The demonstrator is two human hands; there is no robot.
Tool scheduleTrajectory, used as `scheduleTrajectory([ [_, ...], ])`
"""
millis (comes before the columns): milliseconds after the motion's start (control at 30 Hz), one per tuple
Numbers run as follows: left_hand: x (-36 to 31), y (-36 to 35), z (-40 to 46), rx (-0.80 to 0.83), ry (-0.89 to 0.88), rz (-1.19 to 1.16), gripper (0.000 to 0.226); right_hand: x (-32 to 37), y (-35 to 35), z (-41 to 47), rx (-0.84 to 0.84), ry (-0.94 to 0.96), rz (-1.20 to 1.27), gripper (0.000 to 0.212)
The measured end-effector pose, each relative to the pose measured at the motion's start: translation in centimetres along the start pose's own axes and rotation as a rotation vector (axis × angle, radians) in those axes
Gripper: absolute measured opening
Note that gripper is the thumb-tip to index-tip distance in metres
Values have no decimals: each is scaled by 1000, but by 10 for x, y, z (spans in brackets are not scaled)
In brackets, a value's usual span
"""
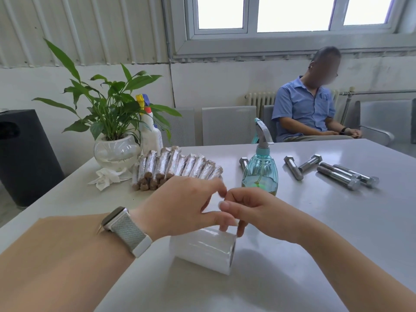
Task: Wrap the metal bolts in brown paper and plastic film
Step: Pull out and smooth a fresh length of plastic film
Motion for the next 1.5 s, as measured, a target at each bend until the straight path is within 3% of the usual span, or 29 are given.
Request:
scheduleTrajectory([
  [200,-13,2,0,-33,-145,-7,42,-5,6,-1,30,-80,47,23],
  [400,-15,-6,-2,-46,-158,-20,36,-21,11,-4,80,-202,275,15],
  [467,-14,-7,-2,-81,-160,17,39,-28,8,-6,121,-250,190,28],
  [533,-13,-7,-2,-138,-149,86,43,-31,2,-8,227,-235,-68,53],
  [600,-8,-6,-2,-195,-66,95,45,-31,-4,-8,308,-210,-230,72],
  [700,16,-12,-12,-204,261,-58,45,-34,-12,-3,232,-207,-149,85],
  [767,32,-23,-26,-210,486,-185,41,-35,-18,0,130,-162,14,76],
  [867,43,-33,-46,-264,696,-175,44,-30,-36,3,84,-82,251,50],
  [967,58,-34,-65,-402,874,-321,48,-26,-39,9,-50,-45,505,54],
  [1067,72,-29,-75,-484,950,-559,45,-30,-25,10,-222,-92,727,63],
  [1233,78,-33,-94,-497,1014,-1152,32,-33,-21,2,-277,-175,667,58],
  [1500,75,-34,-110,-463,1058,-1242,31,-32,-22,0,-296,-263,747,54],
])
Point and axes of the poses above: each hand's wrist, its own z-axis towards the middle knuckle, its own y-axis out of the back of the hand, x = y × z, the point moved 6 cm from there along z, towards the middle knuckle, and after that the axes turned 10 degrees about z, right-handed, at the moved point
